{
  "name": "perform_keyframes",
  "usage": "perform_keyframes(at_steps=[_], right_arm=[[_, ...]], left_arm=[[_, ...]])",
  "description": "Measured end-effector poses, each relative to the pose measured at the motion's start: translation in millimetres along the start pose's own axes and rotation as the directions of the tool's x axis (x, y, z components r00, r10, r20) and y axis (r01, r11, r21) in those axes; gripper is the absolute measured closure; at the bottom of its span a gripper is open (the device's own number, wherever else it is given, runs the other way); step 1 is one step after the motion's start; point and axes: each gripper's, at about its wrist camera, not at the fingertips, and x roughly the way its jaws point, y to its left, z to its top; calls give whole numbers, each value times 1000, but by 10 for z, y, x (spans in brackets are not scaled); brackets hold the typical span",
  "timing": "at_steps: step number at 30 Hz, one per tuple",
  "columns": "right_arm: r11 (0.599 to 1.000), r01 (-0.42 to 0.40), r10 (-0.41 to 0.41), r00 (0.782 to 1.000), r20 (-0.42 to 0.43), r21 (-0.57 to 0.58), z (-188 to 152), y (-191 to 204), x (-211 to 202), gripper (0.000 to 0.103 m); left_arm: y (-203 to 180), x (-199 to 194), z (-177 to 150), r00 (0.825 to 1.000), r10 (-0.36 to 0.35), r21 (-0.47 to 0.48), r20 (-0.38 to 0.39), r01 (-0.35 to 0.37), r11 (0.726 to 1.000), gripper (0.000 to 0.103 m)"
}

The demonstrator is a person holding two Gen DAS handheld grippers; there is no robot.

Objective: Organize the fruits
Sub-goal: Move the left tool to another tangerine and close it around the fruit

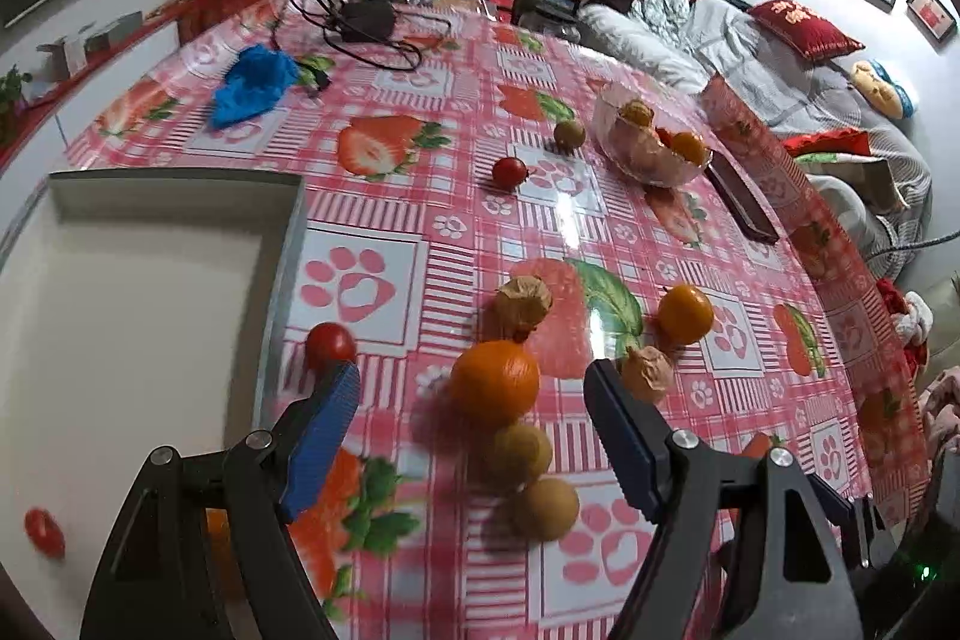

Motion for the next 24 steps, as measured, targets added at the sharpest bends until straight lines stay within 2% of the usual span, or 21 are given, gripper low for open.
perform_keyframes(at_steps=[3, 5, 7, 10, 13, 17, 20, 24], right_arm=[[1000, -2, 2, 1000, 9, -2, -15, -2, -9, 0], [1000, -2, 2, 1000, 11, -2, -17, -3, -11, 0], [1000, -2, 2, 1000, 13, -1, -22, -1, -14, 0], [1000, -2, 3, 1000, 19, -1, -33, -2, -23, 0], [1000, -3, 3, 1000, 23, -2, -38, -1, -28, 0], [1000, -4, 4, 1000, 30, -3, -42, 3, -35, 0], [1000, -4, 4, 1000, 30, -3, -45, 3, -37, 0], [1000, -4, 4, 1000, 31, -3, -45, 2, -37, 0]], left_arm=[[31, 154, 35, 999, 11, -17, -39, -12, 1000, 23], [33, 200, 52, 999, 39, -5, -31, -39, 999, 22], [18, 239, 76, 998, 24, 5, -50, -24, 1000, 22], [-9, 141, 63, 992, -113, -2, -47, 113, 994, 22], [-22, 2, 34, 980, -196, 5, -34, 197, 980, 20], [-42, -36, 61, 989, -148, 31, -29, 149, 988, 20], [-15, 37, 102, 994, -99, 15, -33, 100, 995, 20], [-5, 164, 106, 999, 1, 31, -45, 0, 1000, 20]])
